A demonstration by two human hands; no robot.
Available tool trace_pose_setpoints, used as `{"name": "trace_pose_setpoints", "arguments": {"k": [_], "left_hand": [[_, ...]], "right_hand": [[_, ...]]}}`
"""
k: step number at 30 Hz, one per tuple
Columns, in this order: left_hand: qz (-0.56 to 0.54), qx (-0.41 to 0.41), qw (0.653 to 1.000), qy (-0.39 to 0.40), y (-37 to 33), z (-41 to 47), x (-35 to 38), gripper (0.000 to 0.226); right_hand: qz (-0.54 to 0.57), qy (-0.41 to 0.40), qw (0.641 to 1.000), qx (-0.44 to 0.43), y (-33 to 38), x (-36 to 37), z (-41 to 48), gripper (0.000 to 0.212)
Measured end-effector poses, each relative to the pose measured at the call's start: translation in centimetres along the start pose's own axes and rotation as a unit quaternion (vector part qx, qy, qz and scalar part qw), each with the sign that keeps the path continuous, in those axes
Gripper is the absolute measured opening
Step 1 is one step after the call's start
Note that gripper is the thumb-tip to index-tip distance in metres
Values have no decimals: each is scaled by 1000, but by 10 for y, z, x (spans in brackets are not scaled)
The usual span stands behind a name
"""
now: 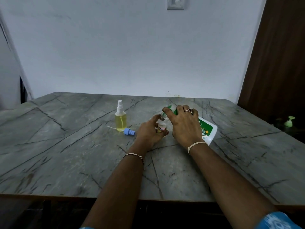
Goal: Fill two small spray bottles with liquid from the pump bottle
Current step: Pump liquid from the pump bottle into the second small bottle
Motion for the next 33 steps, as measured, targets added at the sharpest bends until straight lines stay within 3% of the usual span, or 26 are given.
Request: {"name": "trace_pose_setpoints", "arguments": {"k": [5,33], "left_hand": [[5,-5,1000,-1,1,2,0,58],[-19,-1,1000,9,2,2,3,59]], "right_hand": [[-16,-4,1000,-9,-6,1,-4,77],[-16,17,1000,-5,-5,2,-2,80]]}}
Point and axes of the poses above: each hand's wrist, its own z-axis towards the middle knuckle, its own x-axis out of the palm, y = z × x, the point moved 4 cm from there along z, towards the middle knuckle, and after that the axes turned 13 degrees about y, right-handed, at the moved point
